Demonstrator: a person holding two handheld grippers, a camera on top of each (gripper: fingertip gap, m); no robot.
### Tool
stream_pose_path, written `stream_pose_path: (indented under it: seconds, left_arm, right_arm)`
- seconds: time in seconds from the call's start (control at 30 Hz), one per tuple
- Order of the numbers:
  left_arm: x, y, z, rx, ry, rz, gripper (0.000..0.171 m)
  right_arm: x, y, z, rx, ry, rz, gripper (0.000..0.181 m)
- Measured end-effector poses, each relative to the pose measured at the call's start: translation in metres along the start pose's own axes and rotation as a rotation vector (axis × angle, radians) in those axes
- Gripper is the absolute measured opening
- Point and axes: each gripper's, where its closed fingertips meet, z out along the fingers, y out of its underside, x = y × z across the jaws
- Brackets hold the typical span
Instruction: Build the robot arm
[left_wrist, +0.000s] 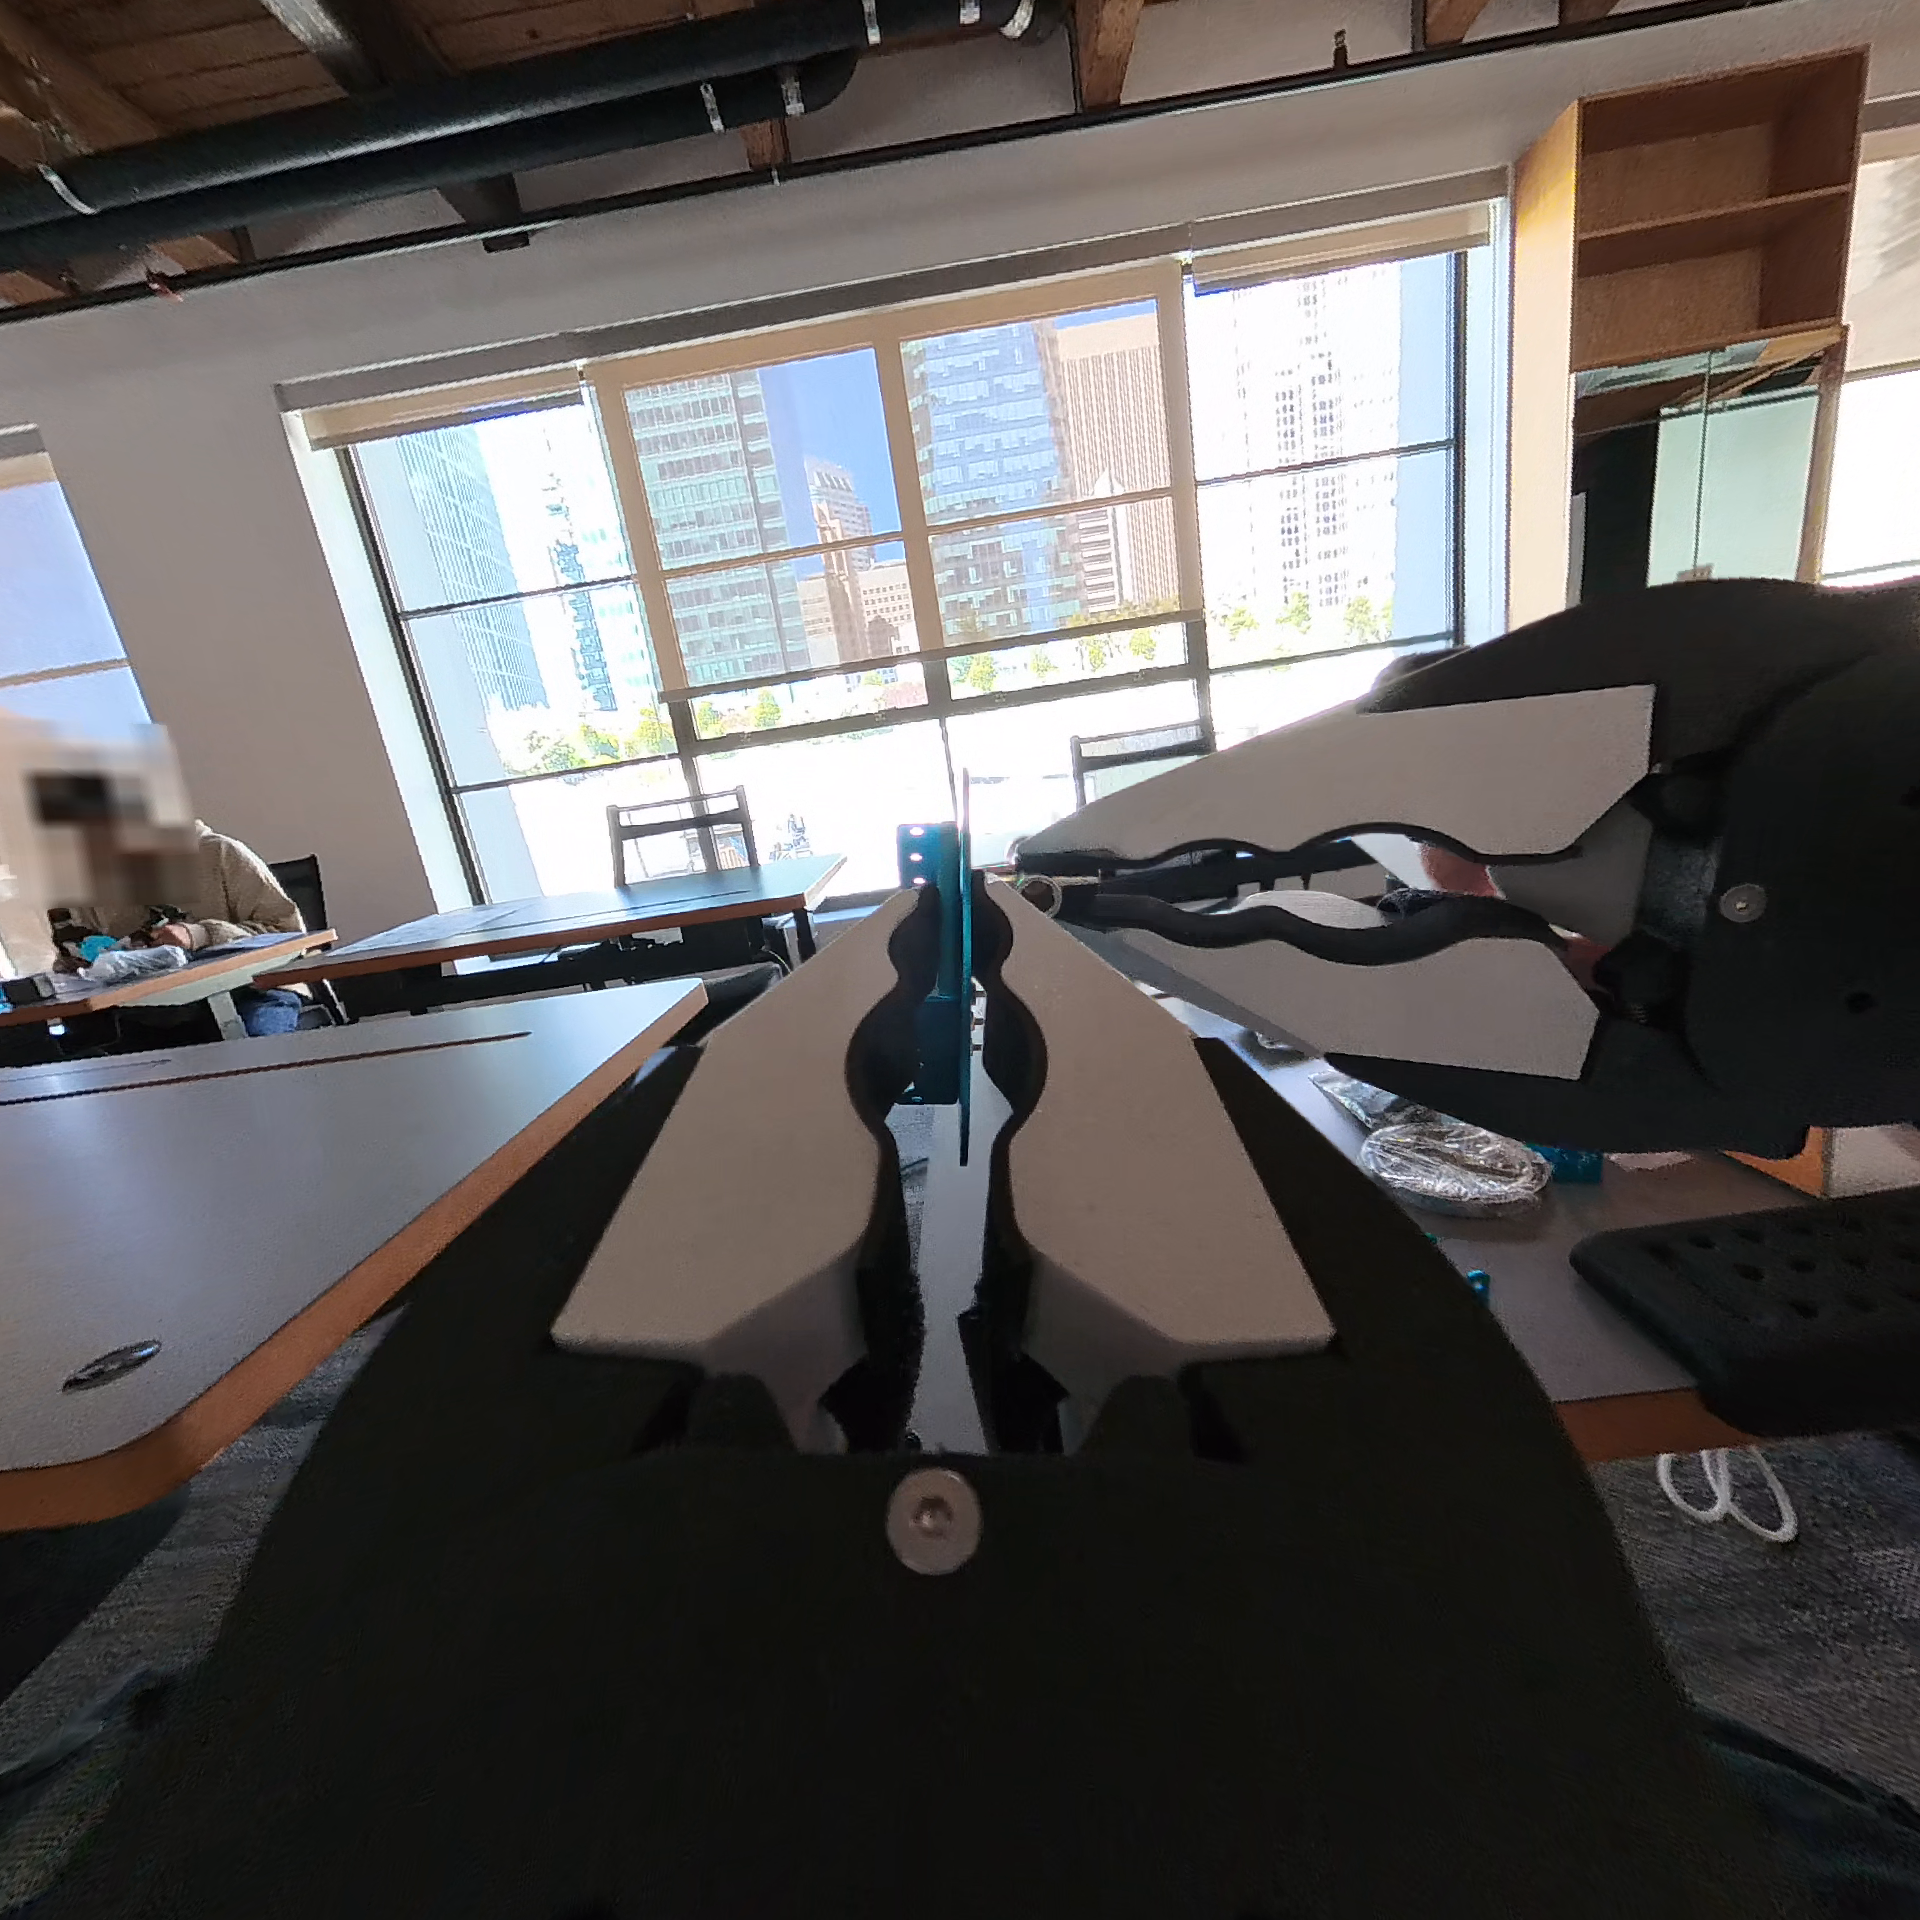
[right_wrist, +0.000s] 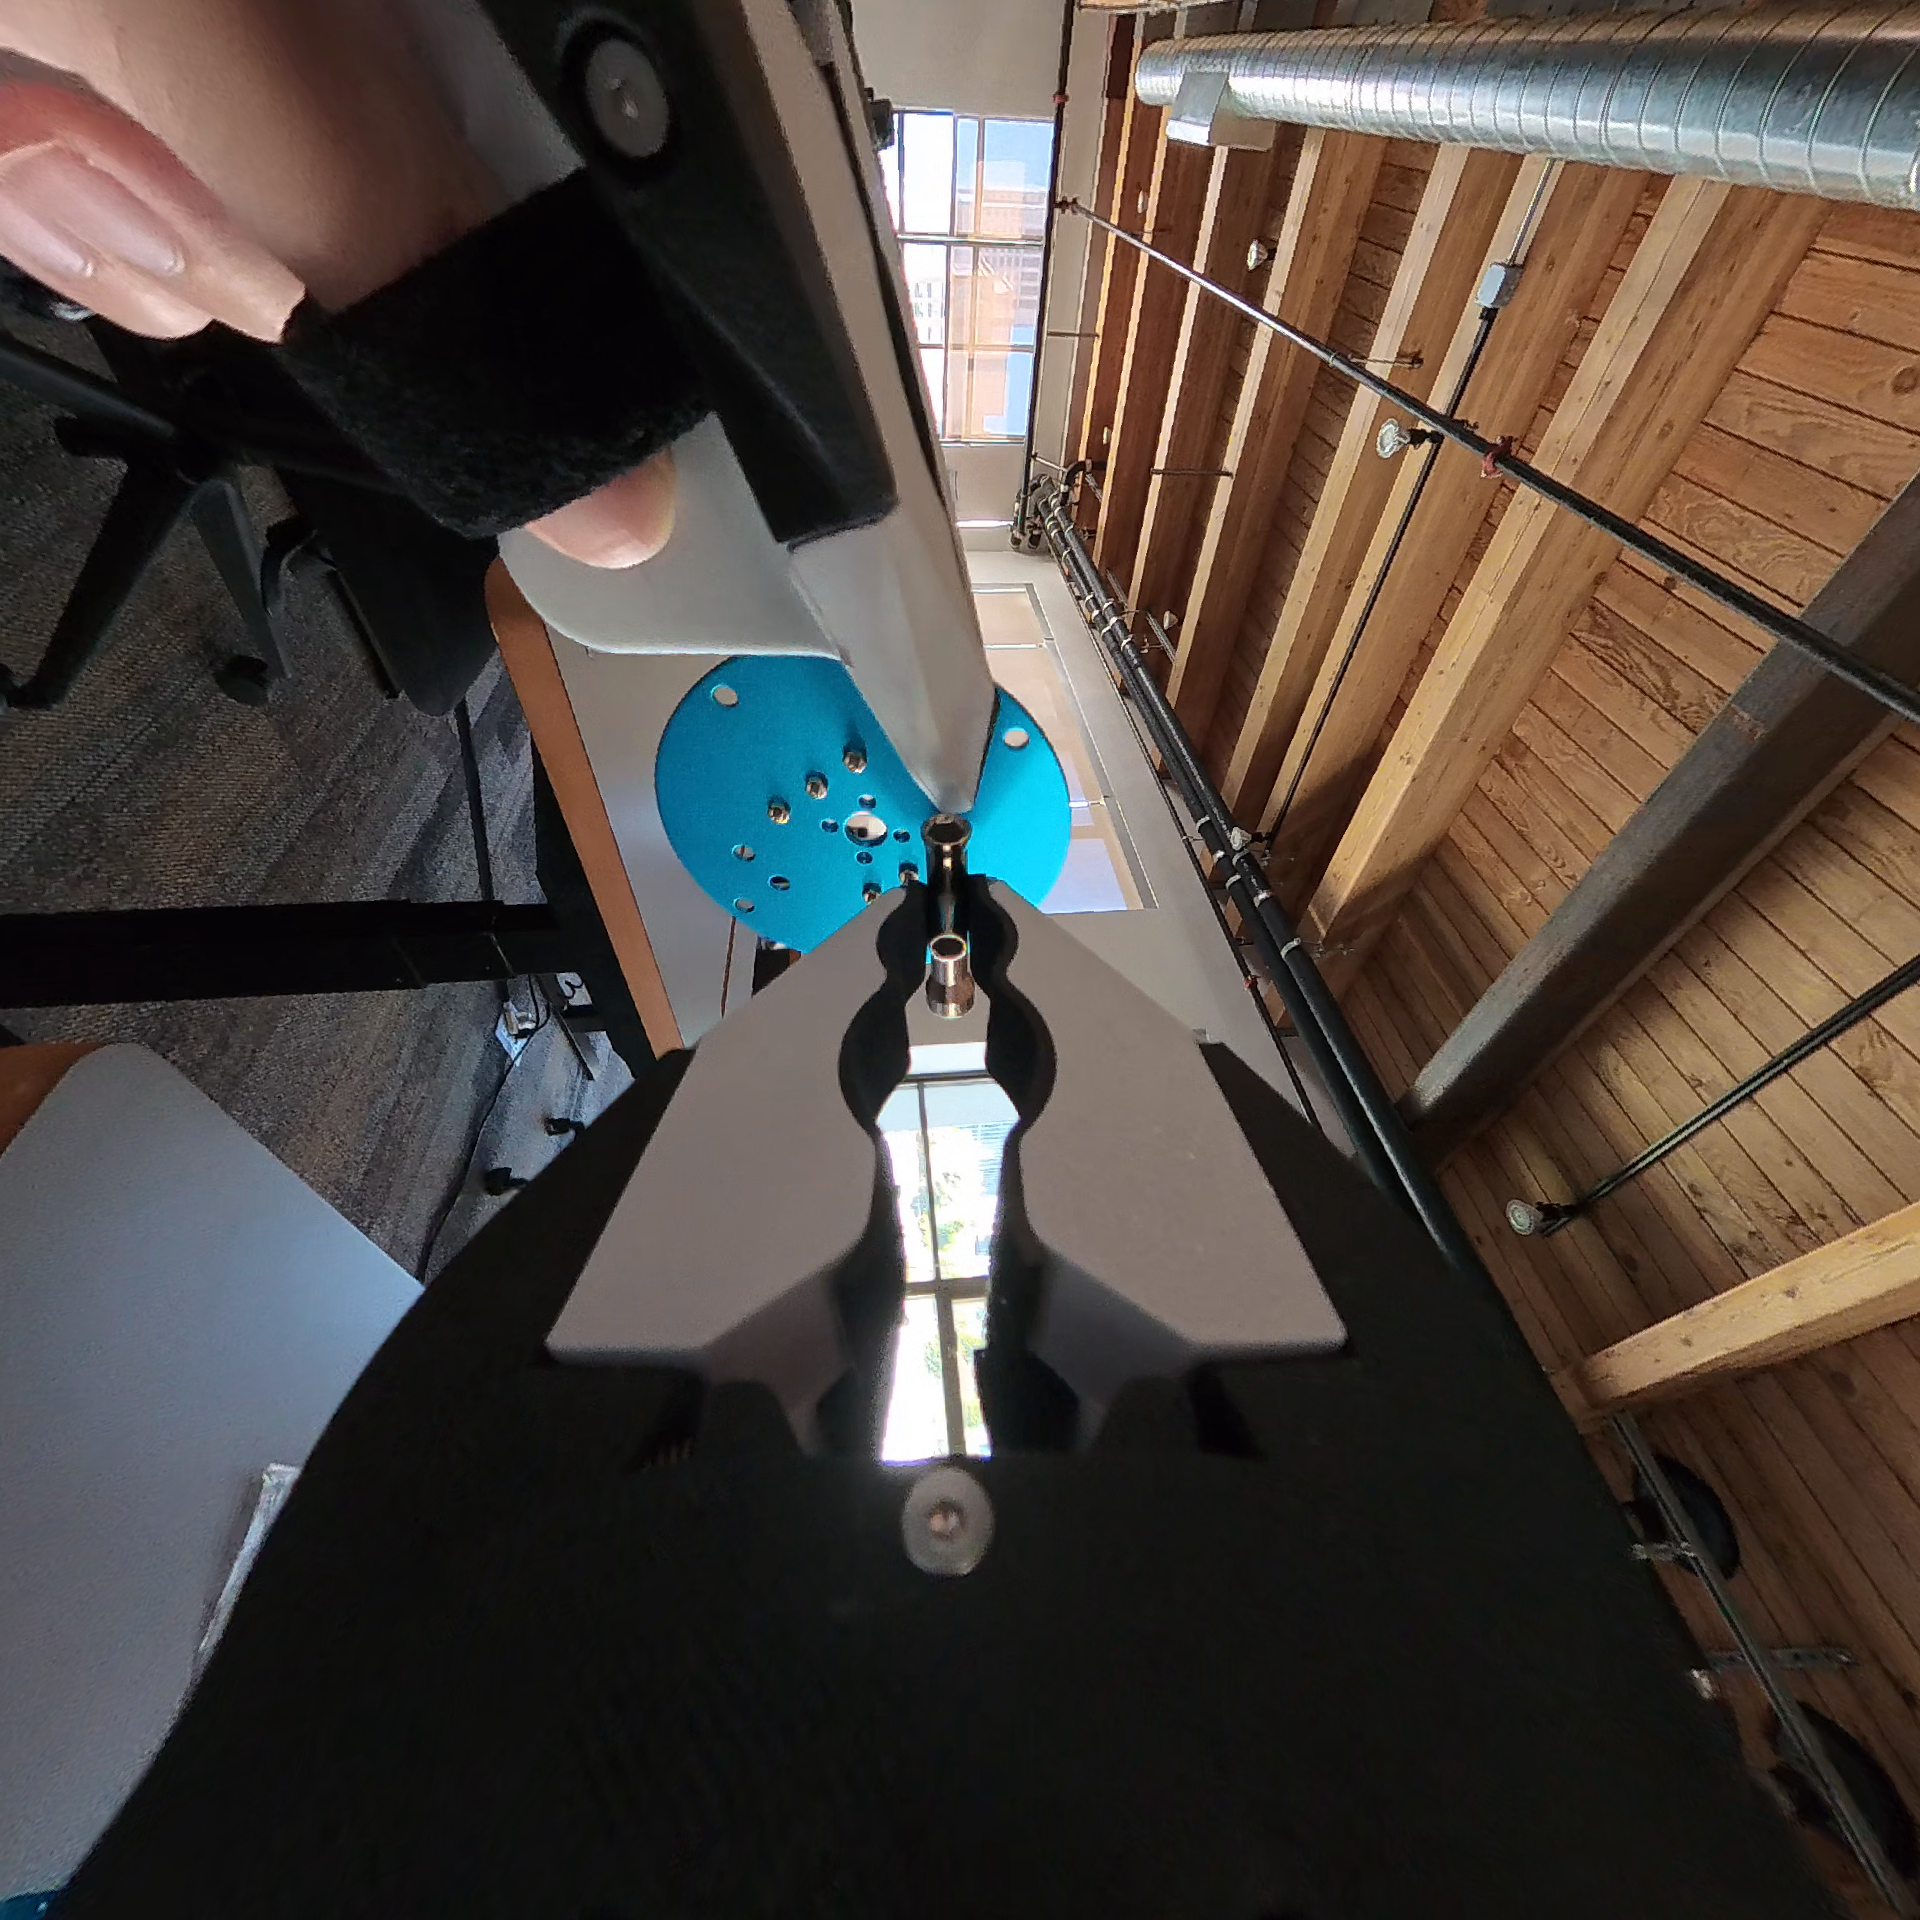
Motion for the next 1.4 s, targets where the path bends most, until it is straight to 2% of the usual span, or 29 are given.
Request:
stream_pose_path:
  seconds: [0.17, 0.4, 0.5, 0.6, 0.67, 0.73, 0.9, 1.13, 1.4]
  left_arm:
    - [-0.002, 0.002, 0.002, -0.022, 0.015, -0.116, 0.003]
    - [-0.002, 0.002, 0.002, -0.02, -0.028, 0.027, 0.002]
    - [-0.002, 0.001, 0.001, 0.014, -0.012, -0.03, 0.003]
    - [-0.004, 0.007, 0.004, -0.023, 0.015, -0.122, 0.003]
    - [-0.005, 0.013, 0.006, -0.071, 0.013, -0.113, 0.003]
    - [-0.006, 0.011, 0.004, -0.068, 0.023, -0.11, 0.003]
    - [-0.006, -0.002, 0.001, 0.023, 0.013, -0.078, 0.003]
    - [-0.007, -0.008, 0.0, 0.037, -0.015, -0.038, 0.002]
    - [-0.01, -0.014, -0.005, 0.11, -0.04, 0.013, 0.002]
  right_arm:
    - [-0.001, 0.001, 0.001, -0.029, 0.05, -0.115, 0.007]
    - [-0.002, 0.001, 0.003, -0.068, -0.005, -0.092, 0.007]
    - [0.0, 0.0, 0.002, -0.051, -0.033, -0.034, 0.007]
    - [-0.004, 0.002, 0.005, -0.043, 0.005, -0.218, 0.007]
    - [-0.009, 0.006, 0.008, -0.062, -0.017, -0.255, 0.007]
    - [-0.009, 0.004, 0.008, -0.042, -0.019, -0.253, 0.007]
    - [0.002, -0.002, 0.006, -0.012, -0.039, 0.015, 0.007]
    - [0.006, -0.004, 0.007, -0.026, 0.004, 0.09, 0.007]
    - [0.011, -0.01, 0.008, 0.052, -0.107, 0.663, 0.007]
